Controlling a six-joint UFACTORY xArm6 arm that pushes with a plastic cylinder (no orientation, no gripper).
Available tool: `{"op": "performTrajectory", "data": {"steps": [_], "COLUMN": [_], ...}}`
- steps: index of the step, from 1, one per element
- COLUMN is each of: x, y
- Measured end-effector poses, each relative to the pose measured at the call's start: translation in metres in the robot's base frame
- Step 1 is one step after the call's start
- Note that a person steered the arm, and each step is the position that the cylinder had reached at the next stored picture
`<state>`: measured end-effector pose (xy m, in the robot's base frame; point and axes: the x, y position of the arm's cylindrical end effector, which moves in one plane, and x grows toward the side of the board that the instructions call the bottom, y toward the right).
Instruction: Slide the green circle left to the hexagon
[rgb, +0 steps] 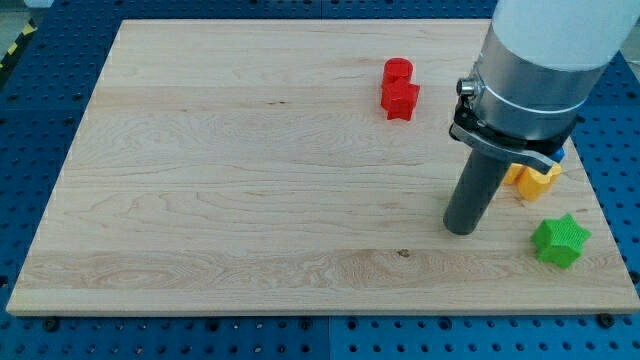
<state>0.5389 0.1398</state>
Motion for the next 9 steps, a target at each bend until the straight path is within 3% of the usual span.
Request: {"op": "performTrajectory", "data": {"steps": [2,6,8,9], "x": [0.022,-0.023,-0.004,-0.015], "y": [0.008,0.008,0.053,0.055]}}
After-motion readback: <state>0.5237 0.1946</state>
